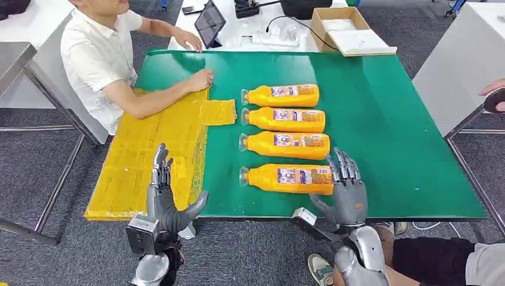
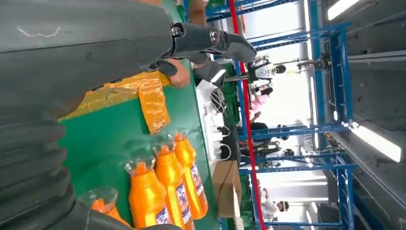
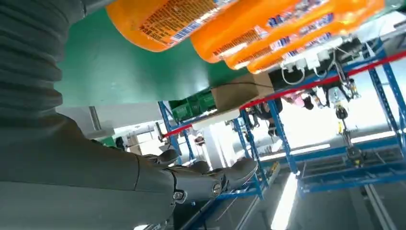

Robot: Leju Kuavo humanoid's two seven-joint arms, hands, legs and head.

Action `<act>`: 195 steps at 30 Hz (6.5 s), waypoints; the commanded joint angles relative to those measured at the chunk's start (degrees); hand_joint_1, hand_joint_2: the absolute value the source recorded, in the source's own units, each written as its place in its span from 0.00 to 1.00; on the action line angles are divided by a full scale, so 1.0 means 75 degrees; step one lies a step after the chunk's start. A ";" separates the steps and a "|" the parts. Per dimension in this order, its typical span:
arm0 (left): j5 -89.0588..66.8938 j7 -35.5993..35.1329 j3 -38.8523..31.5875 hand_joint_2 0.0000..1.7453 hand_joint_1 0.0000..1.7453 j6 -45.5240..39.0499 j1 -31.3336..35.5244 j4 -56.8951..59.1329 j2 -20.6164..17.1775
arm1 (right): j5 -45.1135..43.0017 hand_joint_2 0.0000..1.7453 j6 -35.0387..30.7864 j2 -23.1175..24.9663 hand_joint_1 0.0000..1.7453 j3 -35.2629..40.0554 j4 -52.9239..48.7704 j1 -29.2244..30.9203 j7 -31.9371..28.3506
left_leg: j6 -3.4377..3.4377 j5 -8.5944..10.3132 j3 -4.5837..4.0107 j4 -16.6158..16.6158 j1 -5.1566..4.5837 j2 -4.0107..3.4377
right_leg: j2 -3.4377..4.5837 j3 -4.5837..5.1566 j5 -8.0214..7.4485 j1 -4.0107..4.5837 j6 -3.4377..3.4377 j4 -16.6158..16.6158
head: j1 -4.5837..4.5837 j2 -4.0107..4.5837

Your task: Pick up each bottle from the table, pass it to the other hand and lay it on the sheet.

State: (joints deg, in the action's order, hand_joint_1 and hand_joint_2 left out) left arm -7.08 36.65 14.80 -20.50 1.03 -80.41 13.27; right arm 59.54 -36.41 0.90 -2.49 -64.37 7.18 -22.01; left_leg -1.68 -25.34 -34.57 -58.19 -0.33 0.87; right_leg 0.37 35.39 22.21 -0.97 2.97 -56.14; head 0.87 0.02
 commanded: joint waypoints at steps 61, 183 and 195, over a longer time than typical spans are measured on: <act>0.0177 0.0102 0.0470 1.00 0.00 0.0263 0.0677 0.0929 -0.0058 | 0.0447 1.00 0.2661 -0.0583 0.97 0.2458 0.5774 0.3437 0.2217 | 0.0011 0.0000 0.0069 0.0008 0.0006 0.0001 | -0.0015 -0.0069 0.0005 0.0009 -0.0016 0.0012 | 0.0003 0.0000; 0.1257 -0.1294 0.0483 1.00 1.00 0.1972 0.1359 0.1652 -0.0843 | -0.4407 0.00 0.0464 0.1288 0.00 0.4344 0.1546 0.0866 -0.1785 | 0.0022 -0.0013 0.0049 0.0009 0.0015 0.0002 | -0.0013 -0.0049 0.0019 0.0016 -0.0026 0.0005 | 0.0003 0.0000; -0.3434 -0.1903 -0.0500 0.00 1.00 -0.0621 0.1805 0.1061 -0.1273 | -0.2460 0.00 -0.0408 0.0665 0.00 0.2994 0.0207 -0.0208 -0.1018 | 0.0010 0.0000 0.0015 0.0002 0.0009 0.0013 | -0.0017 -0.0016 0.0010 0.0007 -0.0013 0.0001 | 0.0003 0.0000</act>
State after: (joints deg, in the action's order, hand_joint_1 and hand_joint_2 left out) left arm -25.77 25.31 15.11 -22.61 10.69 -71.58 5.97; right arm 38.13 -36.24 8.59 27.09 -55.60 10.20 -31.24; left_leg -1.67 -25.33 -34.48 -58.18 -0.31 0.89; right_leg 0.38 35.33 22.24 -0.97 2.94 -56.13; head 0.90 0.02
